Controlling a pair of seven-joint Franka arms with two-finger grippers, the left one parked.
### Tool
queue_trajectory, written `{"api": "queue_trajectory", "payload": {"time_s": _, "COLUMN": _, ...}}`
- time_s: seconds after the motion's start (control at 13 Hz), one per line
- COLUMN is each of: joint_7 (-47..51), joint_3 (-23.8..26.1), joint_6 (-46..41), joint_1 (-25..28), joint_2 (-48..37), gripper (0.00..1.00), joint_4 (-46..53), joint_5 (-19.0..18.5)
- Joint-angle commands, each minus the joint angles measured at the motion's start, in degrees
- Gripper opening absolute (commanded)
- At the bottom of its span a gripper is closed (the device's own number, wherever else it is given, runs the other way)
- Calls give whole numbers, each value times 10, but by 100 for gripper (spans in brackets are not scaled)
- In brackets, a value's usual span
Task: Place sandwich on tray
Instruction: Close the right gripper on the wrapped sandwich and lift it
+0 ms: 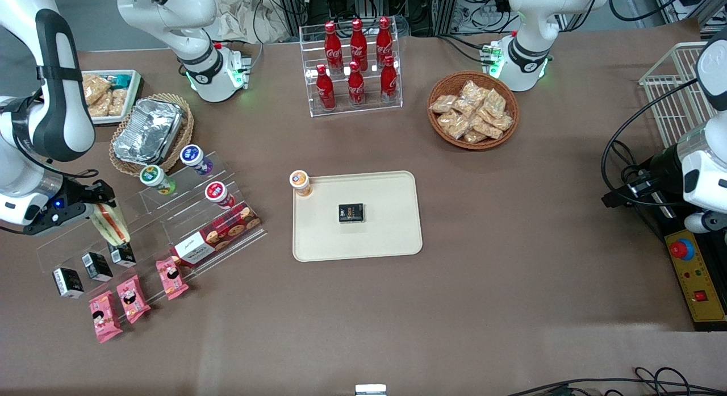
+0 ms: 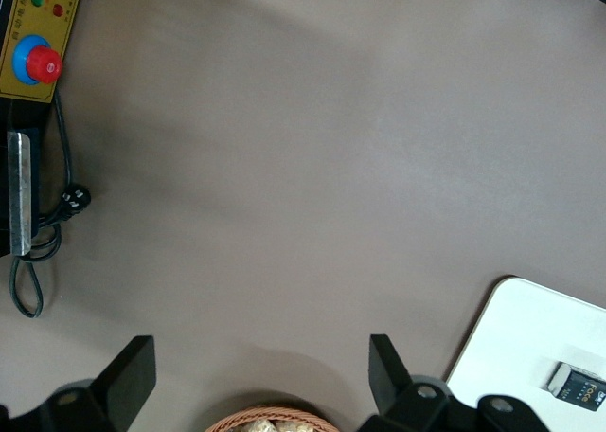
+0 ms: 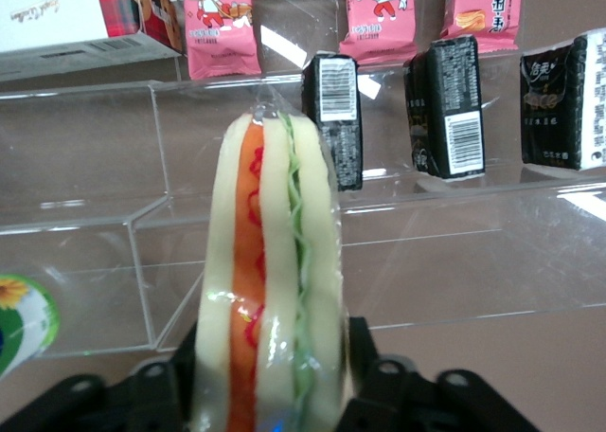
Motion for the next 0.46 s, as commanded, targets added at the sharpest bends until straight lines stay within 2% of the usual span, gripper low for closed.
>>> {"api": "queue_trajectory", "payload": {"time_s": 0.0, "joint_7": -44, "joint_3": 2, "joint_6": 4, "joint_1": -7, "joint_2": 7, "gripper": 35, "joint_4": 26, "joint_5": 1}}
{"api": "queue_trajectory", "payload": {"time_s": 0.08, "joint_7": -82, "joint_3": 2, "joint_6": -2, "joint_1": -5, "joint_2": 9, "gripper": 28, "joint_4": 46, "joint_5": 2}}
{"api": "queue_trajectory", "payload": {"time_s": 0.23, "joint_7": -112, "joint_3": 5, "joint_6": -35, "joint_1": -1, "joint_2": 8, "gripper": 28, "joint_4": 87, "joint_5": 3}}
{"api": "queue_trajectory", "payload": {"time_s": 0.38, "joint_7": -112, "joint_3": 22, "joint_6": -122, "joint_1": 2, "joint_2": 10, "gripper": 28, "joint_4": 166, "joint_5": 3}}
